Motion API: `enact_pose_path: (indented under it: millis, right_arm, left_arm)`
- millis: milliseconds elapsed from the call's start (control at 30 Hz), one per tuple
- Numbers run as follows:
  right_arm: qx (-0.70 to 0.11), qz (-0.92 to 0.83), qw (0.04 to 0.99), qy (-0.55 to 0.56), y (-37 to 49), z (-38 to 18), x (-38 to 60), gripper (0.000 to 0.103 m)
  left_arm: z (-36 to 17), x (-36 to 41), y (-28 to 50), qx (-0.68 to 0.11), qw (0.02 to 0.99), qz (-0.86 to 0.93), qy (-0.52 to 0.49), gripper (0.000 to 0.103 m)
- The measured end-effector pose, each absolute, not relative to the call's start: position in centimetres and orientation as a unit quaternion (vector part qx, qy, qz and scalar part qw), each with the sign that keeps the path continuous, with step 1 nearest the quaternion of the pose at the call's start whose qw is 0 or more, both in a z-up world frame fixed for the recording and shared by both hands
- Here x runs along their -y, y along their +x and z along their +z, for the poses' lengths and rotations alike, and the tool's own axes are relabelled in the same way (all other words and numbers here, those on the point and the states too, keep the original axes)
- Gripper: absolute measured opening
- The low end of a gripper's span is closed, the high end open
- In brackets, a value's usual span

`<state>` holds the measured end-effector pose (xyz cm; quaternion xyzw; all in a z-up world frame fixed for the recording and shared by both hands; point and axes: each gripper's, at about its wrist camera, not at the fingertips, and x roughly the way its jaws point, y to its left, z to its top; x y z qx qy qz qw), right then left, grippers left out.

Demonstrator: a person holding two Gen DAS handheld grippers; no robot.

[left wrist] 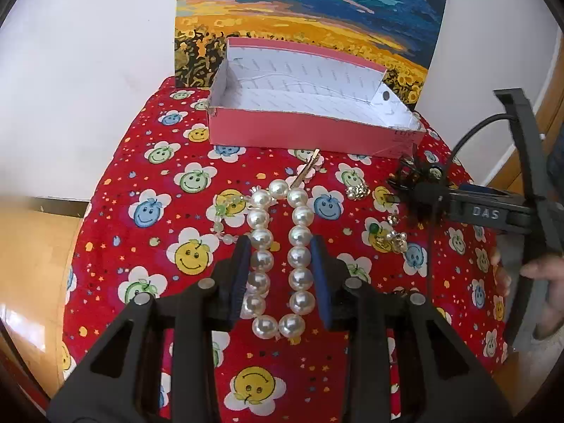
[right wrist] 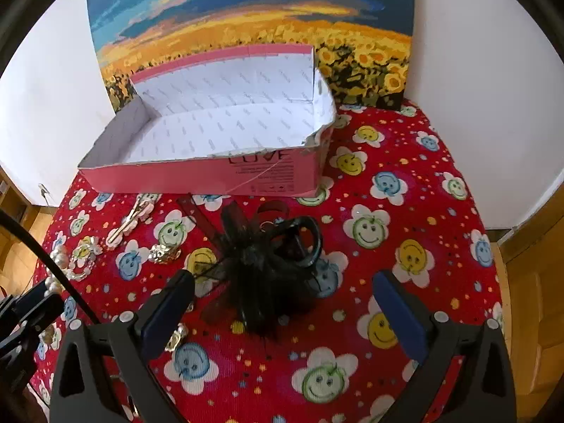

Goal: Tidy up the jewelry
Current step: 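Carry the pearl bracelet and black ribbon clip into the pink box and release both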

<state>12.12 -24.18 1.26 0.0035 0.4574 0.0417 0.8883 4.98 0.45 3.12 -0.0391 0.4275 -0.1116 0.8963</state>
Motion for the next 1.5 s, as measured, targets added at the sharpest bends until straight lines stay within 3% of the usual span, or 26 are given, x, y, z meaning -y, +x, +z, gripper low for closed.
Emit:
enact_pose_path:
  millis: [33,200,267,1000,1500]
  right_arm:
    - [-0.460,0.046,0.887,0.001,12.4,1.1,24.1,0.100]
    - [-0.468,0.041,0.883,-0.012,13.2,0.3,24.0,0.058]
    - [-0.479,0.054,0.876,0.006,13.3,-0.1,24.2,0.054]
    - [-0.410,0.090,0.907,0.019,11.9,6.3,24.2,0.054]
    - [-0.388,0.066,0.919,0.018,18.7,7.8,23.3,0.054]
  left_arm:
    - [3.2,-0.4,5.0,-0.427,0.897,-0.111,-0.035,0.026]
    - [4.0,-0.1,5.2,-0.417,0.902,-0.111,-0.013,0.026]
    - [4.2,0.0,5.4,-0.414,0.904,-0.111,-0.009,0.027]
    - [6.7,0.8,11.2,-0.382,0.918,-0.104,-0.008,0.027]
    - [5.9,3.9,21.7,-0.384,0.918,-0.100,-0.030,0.027]
